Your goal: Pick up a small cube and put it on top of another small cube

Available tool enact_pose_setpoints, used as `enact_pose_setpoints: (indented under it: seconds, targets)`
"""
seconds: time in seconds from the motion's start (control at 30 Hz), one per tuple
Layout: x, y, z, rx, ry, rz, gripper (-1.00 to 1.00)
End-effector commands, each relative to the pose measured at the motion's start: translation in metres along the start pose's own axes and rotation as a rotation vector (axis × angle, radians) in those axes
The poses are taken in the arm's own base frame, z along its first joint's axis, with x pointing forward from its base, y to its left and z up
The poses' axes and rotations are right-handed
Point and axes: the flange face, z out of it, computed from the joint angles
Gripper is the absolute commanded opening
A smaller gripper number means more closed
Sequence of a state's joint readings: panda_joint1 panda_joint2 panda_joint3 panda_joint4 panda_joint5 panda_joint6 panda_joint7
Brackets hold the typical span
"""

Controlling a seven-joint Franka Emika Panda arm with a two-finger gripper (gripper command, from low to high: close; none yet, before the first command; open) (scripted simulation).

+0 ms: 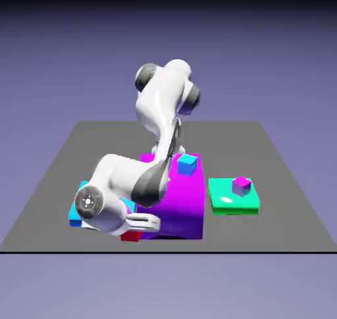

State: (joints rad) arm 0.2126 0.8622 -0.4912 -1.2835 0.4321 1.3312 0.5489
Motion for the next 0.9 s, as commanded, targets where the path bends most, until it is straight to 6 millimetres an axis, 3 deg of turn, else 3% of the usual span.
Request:
enact_pose_setpoints:
  seconds: [0.0,0.13,0.27,0.5,0.73,0.77,0.83,0.87]
  targets:
    - [-0.023,-0.013,0.002,-0.010,-0.001,-0.033,-1.00]
    - [-0.122,-0.056,0.019,-0.062,0.000,-0.168,-1.00]
    - [-0.228,-0.083,0.048,-0.140,0.020,-0.309,-1.00]
    - [-0.338,-0.102,0.147,-0.467,0.230,-0.557,-1.00]
    - [-0.447,-0.083,0.244,-0.780,0.535,-0.860,-1.00]
    - [-0.455,-0.081,0.255,-0.819,0.578,-0.898,-1.00]
    - [-0.452,-0.083,0.258,-0.838,0.594,-0.912,-1.00]
    - [-0.439,-0.081,0.269,-0.838,0.595,-0.911,-1.00]
